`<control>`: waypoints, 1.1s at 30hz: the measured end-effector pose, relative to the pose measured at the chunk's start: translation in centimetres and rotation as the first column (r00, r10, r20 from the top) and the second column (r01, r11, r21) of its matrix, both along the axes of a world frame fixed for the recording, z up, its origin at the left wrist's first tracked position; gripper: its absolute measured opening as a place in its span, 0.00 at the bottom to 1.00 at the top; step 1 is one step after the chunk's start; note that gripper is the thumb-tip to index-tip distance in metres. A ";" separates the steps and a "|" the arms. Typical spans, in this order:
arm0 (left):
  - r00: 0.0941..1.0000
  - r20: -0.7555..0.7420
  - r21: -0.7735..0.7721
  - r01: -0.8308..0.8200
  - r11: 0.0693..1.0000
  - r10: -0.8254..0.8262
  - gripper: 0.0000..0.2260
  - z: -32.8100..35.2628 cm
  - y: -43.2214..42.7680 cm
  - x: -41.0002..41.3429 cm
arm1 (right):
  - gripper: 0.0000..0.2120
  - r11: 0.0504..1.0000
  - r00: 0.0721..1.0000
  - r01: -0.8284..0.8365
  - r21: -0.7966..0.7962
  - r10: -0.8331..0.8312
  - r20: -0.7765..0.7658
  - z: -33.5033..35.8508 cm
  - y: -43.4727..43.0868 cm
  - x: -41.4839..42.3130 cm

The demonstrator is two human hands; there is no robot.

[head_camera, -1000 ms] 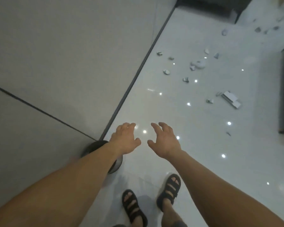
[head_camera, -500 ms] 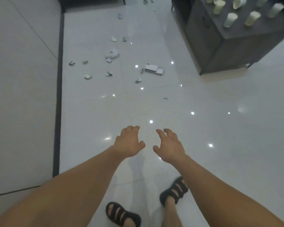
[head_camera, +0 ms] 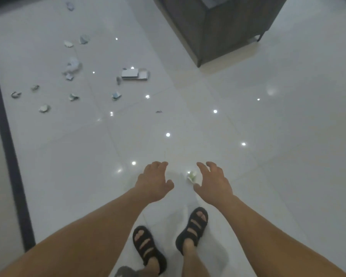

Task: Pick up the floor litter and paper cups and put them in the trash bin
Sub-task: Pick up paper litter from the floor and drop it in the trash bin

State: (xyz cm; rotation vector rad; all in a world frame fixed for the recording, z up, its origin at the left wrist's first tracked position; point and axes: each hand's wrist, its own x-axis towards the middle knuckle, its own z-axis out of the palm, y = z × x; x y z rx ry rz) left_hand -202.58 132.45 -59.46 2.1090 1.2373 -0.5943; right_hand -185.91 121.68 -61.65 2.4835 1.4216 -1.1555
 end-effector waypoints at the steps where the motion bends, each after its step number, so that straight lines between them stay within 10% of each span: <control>1: 1.000 -0.002 -0.018 0.012 1.000 -0.012 0.29 -1.5 0.1 0.7 | 0.34 1.000 1.000 0.005 -0.009 -0.005 -0.005 -1.4 0.1 0.6; 21: 0.983 -0.047 -0.164 0.168 0.972 -0.178 0.30 -41.9 5.3 2.3 | 0.42 0.983 0.998 -0.066 -0.172 0.068 0.002 -44.9 1.8 1.9; 33: 0.998 0.003 -0.245 0.054 0.968 -0.055 0.29 -44.0 7.3 0.4 | 0.34 0.983 0.977 0.180 -0.031 -0.183 -0.112 -47.4 3.9 1.1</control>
